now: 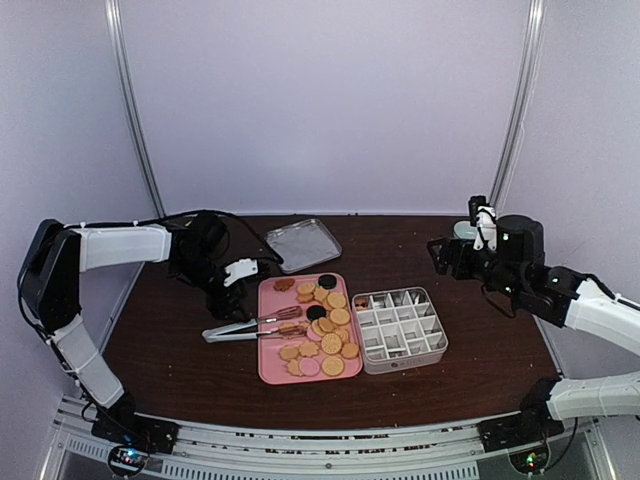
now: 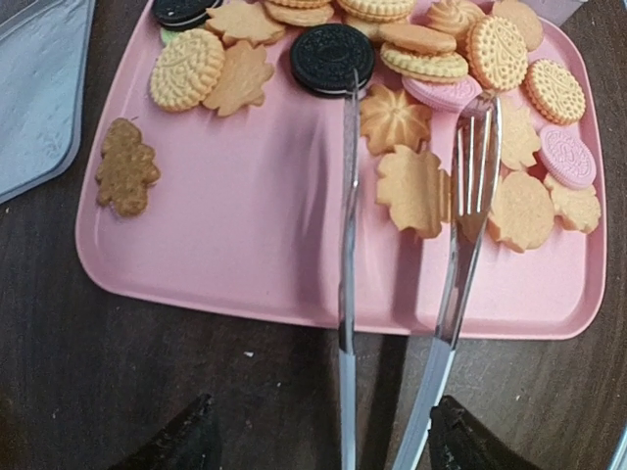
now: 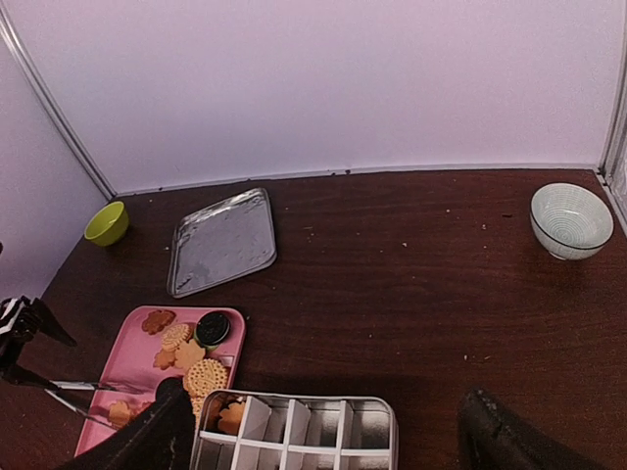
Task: Pack the cookies
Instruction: Pick up the clamp at the center of the board.
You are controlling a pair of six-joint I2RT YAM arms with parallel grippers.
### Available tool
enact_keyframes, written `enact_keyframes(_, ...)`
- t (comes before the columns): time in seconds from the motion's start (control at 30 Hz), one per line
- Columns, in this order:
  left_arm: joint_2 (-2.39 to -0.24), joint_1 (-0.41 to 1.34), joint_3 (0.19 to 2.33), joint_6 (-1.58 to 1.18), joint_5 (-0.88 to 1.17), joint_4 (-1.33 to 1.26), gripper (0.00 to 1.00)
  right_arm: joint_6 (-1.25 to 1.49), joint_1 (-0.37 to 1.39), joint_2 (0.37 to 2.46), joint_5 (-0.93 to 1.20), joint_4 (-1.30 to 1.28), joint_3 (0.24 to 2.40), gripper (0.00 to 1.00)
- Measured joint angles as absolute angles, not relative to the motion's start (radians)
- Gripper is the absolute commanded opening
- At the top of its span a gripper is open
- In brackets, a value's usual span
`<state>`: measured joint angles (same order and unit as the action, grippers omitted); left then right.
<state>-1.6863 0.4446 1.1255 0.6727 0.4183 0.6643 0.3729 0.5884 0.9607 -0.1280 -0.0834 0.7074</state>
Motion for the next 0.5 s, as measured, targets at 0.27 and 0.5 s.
enact_keyframes(0.27, -1.781, 0.480, 1.193, 0.673, 0.371, 0.675, 0.48, 0.392, 0.730, 0.909, -0.171, -0.157, 0.707, 0.87)
enact_keyframes(0.5, -1.811, 0.480, 1.195, 0.680, 0.350, 0.684, 0.44, 0.398, 0.809, 0.882, -0.218, -0.212, 0.707, 0.86)
